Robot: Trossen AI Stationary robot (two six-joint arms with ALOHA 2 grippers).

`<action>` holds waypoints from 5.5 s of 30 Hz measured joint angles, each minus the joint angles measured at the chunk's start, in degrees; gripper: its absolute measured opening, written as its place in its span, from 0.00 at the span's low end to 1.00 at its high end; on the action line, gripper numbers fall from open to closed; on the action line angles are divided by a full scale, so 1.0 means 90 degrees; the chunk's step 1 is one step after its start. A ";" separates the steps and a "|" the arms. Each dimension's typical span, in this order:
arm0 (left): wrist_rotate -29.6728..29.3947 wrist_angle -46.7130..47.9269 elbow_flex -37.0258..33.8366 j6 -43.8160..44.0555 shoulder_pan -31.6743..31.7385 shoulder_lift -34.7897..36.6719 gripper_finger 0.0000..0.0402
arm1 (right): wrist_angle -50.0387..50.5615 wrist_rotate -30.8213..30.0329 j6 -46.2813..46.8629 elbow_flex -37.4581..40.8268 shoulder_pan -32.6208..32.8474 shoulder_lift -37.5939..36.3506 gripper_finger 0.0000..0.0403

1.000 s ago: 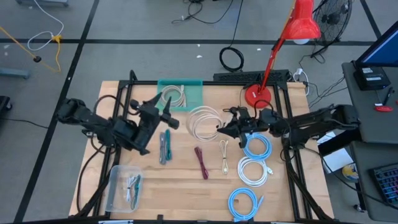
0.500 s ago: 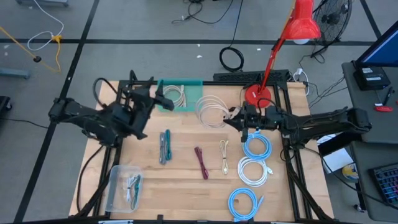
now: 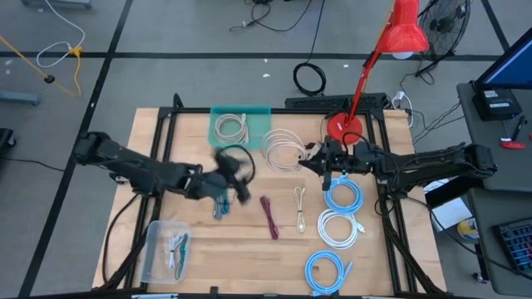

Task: Pick & Place USB Port
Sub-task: Put the brown HDMI cable into the green bin

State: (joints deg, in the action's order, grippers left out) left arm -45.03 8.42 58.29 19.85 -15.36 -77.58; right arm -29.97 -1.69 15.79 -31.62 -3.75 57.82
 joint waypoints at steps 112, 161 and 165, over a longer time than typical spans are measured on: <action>0.6532 -0.3371 -0.1138 0.0490 0.2427 0.0575 0.83 | -0.0383 -0.0009 -0.0002 -0.0005 0.0510 -0.0004 0.12; 0.5028 -0.1045 -0.0264 0.1807 0.2921 0.0306 0.03 | -0.0300 -0.0639 -0.0481 0.0002 0.1156 -0.0005 0.62; 0.4793 -0.0417 -0.0278 0.2056 0.3552 0.0512 0.03 | -0.0076 -0.0657 -0.0504 0.0002 0.1168 -0.0005 0.68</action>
State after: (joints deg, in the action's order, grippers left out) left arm -1.90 4.66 55.79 38.36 16.60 -72.97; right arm -30.65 -7.61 11.26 -31.59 6.76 57.78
